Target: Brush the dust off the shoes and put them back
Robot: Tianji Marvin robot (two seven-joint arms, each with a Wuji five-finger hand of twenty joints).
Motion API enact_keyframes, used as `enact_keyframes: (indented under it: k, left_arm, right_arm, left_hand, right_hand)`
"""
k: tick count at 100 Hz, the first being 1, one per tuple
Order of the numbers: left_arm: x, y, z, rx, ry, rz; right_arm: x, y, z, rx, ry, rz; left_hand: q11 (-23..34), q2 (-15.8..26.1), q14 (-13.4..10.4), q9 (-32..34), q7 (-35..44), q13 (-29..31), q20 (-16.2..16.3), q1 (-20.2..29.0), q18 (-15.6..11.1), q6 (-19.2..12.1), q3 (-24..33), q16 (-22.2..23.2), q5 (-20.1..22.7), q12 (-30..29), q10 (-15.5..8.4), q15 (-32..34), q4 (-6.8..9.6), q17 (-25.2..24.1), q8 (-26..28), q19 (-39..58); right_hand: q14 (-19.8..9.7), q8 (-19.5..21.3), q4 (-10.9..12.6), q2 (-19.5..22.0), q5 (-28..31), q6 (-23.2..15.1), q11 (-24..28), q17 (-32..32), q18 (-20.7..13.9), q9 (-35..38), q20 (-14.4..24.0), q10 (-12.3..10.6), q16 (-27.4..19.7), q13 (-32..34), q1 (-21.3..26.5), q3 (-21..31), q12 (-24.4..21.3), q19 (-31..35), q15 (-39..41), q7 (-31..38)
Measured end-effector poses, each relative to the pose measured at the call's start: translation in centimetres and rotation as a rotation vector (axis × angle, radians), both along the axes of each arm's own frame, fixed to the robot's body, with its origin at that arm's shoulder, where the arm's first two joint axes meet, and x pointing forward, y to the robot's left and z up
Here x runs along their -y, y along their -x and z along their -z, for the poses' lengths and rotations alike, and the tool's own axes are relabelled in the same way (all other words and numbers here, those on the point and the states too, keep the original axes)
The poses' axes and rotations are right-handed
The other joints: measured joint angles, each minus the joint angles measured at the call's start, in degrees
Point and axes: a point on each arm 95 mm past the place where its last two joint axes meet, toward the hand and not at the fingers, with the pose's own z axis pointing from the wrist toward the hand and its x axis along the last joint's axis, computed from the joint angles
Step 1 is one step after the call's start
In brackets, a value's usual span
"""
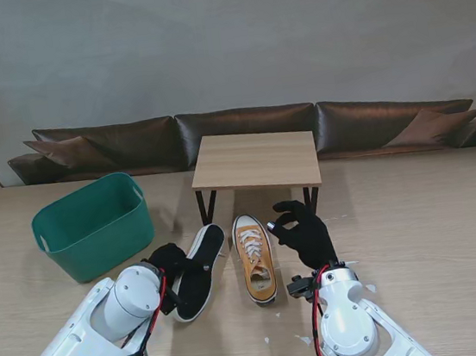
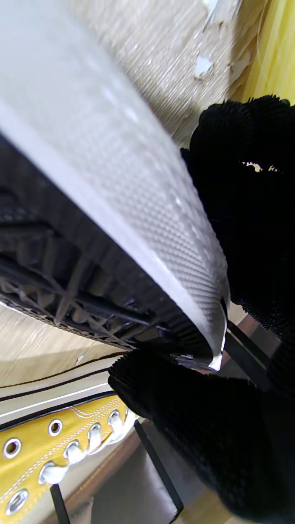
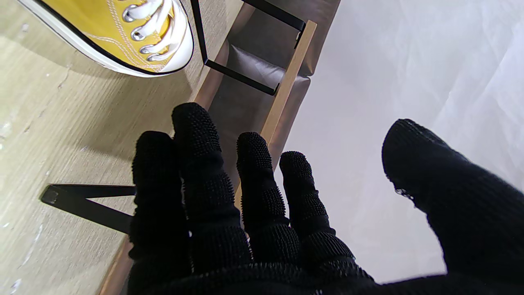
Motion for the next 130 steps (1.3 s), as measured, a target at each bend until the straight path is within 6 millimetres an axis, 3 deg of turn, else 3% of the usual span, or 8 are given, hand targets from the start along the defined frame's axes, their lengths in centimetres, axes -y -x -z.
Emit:
enact_keyframes:
  k: [15, 35, 45, 64, 67, 75, 91, 130]
  left_arm:
    - [-0.2, 0.0, -0.2, -0.005, -0.013, 0.009]
    - [-0.3, 0.0, -0.4, -0.011, -0.086, 0.037]
    - [-0.4, 0.1, -0.8, -0.015, -0.126, 0.054]
    - [-0.6, 0.2, -1.0, -0.002, -0.130, 0.047]
    - [-0.7, 0.2, -1.0, 0.000, -0.133, 0.046]
    - [-0.7, 0.3, -1.1, 0.007, -0.147, 0.046]
    - [-0.9, 0.5, -1.2, 0.026, -0.162, 0.027]
    - [-1.7, 1.5, -1.7, 0.060, -0.211, -0.003]
  right_arm:
    - [0.0, 0.0, 0.0, -0.004, -0.005, -0.001]
    - [0.0, 0.0, 0.1, -0.007, -0.008, -0.005]
    - [0.0, 0.1, 0.1, -0.009, -0.010, -0.006]
    - [-0.1, 0.1, 0.2, -0.011, -0.011, -0.009]
    - [-0.1, 0.1, 0.2, -0.011, -0.012, -0.009]
    - [-0.1, 0.2, 0.3, -0.013, -0.012, -0.010]
    - [-0.1, 0.2, 0.3, -0.015, -0.012, -0.012]
    - [-0.1, 0.4, 0.5, -0.020, -0.018, -0.016]
  left_hand:
    - [-0.96, 0.04, -0.43, -1.06, -0.07, 0.00, 0.06, -0.04, -0.23, -2.49, -1.67, 0.17, -0.57, 0.01, 0.12, 1.33, 0.00, 0.00, -0.77, 0.64]
    - [-3.43, 2.92, -0.79, -2.39, -0.25, 0.00, 0.81, -0.98, -0.48, -7.17, -8.50, 0.79, -0.59, -0.87, 0.90, 2.38, 0.03, 0.00, -2.43, 0.68]
    - [-3.77, 3.13, -0.83, -2.91, -0.27, 0.00, 0.83, -1.02, -0.49, -7.85, -9.64, 0.79, -0.60, -1.42, 1.22, 2.51, 0.06, 0.07, -2.83, 0.70]
    - [-3.81, 3.42, -0.84, -2.94, -0.27, 0.00, 0.83, -0.08, -0.51, -7.89, -10.09, 0.79, -0.60, -1.44, 1.31, 2.54, 0.09, 0.08, -3.08, 0.70]
    - [-3.83, 3.43, -0.84, -2.94, -0.27, 0.00, 0.83, -0.08, -0.51, -7.89, -10.15, 0.79, -0.60, -1.44, 1.32, 2.54, 1.24, 0.08, -3.11, 0.70]
    - [-3.83, 3.46, -0.84, -2.95, -0.40, 0.00, 0.89, -0.08, -0.51, -7.55, -10.60, 0.79, -0.60, -1.44, 1.33, 2.58, 1.21, 0.08, -3.39, 0.70]
    - [-3.79, 3.46, -0.84, -2.95, 0.18, 0.00, 1.56, -0.03, -0.51, -3.27, -9.29, 0.88, -0.57, -1.44, 1.33, 3.33, 1.21, 0.26, -3.38, 1.15]
    - [-2.96, 3.54, -0.84, -2.80, 6.33, 0.04, 2.96, 0.06, -0.51, -2.10, -2.95, 0.89, 2.59, -1.44, 1.37, 5.26, 1.21, 1.80, 4.58, 1.35]
  right_hand:
    - [0.02, 0.00, 0.00, 0.00, 0.00, 0.00, 0.00, 0.00, 0.01, 0.00, 0.00, 0.00, 0.00, 0.00, 0.00, 0.00, 0.00, 0.00, 0.00, 0.00]
    - [0.04, 0.00, 0.00, 0.00, 0.00, 0.00, 0.00, 0.00, 0.01, 0.00, 0.00, 0.01, 0.00, 0.00, 0.00, 0.00, 0.00, 0.00, 0.00, -0.01]
    - [0.06, 0.00, 0.00, 1.38, 0.00, 0.00, 0.00, 0.00, 0.02, 0.00, 0.01, 0.06, 0.00, 0.00, -0.02, 0.16, 0.00, 0.00, 0.00, -0.01]
    - [0.07, 0.00, 0.00, 1.38, 0.00, 0.00, 0.00, 0.00, 0.03, 0.00, 0.01, 0.12, 0.00, 0.00, -0.02, 0.16, 0.00, 0.00, 0.00, -0.01]
    - [0.08, 0.00, 0.00, 1.39, 0.00, 0.00, 0.00, 0.00, 0.04, 0.00, 0.01, 0.13, 0.00, 0.00, -0.02, 0.16, 0.00, 0.00, 0.00, -0.01]
    - [0.08, 0.00, 0.00, 1.38, 0.00, 0.00, 0.00, 0.00, 0.04, 0.00, 0.01, 0.13, 0.00, 0.00, -0.02, 0.16, 0.00, 0.00, 0.00, -0.02]
    - [0.09, 0.00, 0.00, 1.38, 0.00, 0.00, 0.00, 0.00, 0.04, 0.00, 0.01, 0.18, 0.00, 0.00, -0.02, 0.16, 0.00, 0.00, 0.00, -0.03]
    - [0.11, 0.00, 0.00, 2.19, 0.00, 0.00, 0.00, 0.00, 0.07, 0.01, 0.02, 0.24, 0.00, 0.00, -0.02, 0.15, 0.00, 0.00, 0.00, -0.04]
